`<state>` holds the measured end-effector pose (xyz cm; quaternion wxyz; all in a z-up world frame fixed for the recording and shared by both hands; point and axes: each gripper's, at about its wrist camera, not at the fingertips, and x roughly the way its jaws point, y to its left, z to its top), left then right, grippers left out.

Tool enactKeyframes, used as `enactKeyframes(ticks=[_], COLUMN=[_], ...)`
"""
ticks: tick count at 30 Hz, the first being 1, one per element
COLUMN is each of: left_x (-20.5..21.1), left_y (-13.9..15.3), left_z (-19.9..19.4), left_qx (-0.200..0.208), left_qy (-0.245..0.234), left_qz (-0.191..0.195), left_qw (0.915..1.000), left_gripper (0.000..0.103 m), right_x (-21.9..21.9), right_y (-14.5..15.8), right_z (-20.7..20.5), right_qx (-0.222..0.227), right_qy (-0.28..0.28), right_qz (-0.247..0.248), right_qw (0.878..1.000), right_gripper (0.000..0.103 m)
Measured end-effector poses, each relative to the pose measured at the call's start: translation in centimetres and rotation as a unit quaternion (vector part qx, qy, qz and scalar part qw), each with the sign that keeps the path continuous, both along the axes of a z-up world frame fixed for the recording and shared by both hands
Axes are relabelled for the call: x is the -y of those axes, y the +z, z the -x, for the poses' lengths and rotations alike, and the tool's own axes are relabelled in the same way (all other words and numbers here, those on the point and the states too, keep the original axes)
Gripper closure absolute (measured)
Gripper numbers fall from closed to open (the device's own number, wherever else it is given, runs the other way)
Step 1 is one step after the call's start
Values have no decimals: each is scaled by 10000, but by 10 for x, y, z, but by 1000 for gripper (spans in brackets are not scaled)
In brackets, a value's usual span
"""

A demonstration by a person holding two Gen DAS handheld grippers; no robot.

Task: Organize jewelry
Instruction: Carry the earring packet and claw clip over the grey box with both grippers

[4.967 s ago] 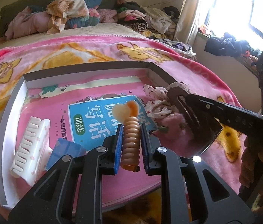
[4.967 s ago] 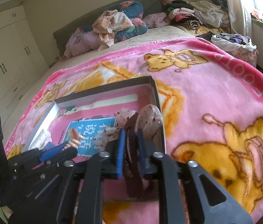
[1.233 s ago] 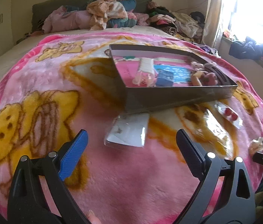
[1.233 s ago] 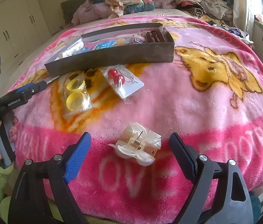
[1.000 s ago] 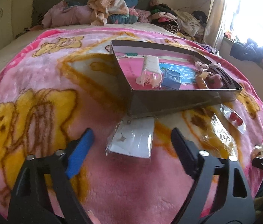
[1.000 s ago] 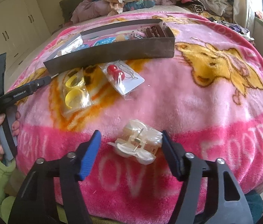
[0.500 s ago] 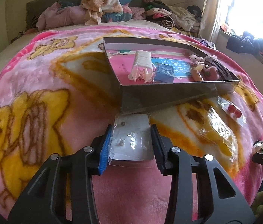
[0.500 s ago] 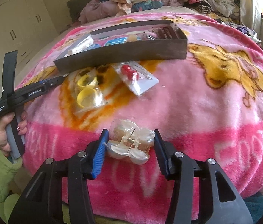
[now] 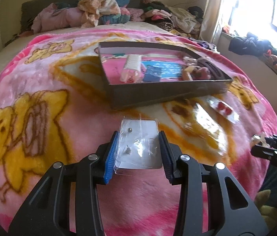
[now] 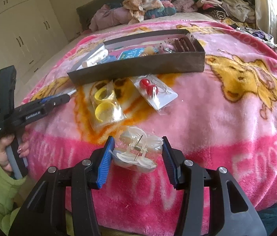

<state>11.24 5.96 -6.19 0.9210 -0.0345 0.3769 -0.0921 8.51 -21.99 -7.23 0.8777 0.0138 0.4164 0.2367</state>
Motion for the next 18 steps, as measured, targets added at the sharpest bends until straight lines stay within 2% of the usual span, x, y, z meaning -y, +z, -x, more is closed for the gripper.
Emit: enactKeyframes(ticks=[8,18], left_x=[25,56], left_y=[17,32], left_z=[5,-8], left_qx=[179,384], left_qy=[-321,-622], left_qz=[95,212], left_qw=[9993,9971], left_gripper=[72,71], right_x=[10,15], right_y=[12,25], right_z=[1,-8], right_qx=[192,403], right_qy=[-169,-288], right_qz=[-85,-132], right_qw=[9996,9987], right_gripper=[57,57])
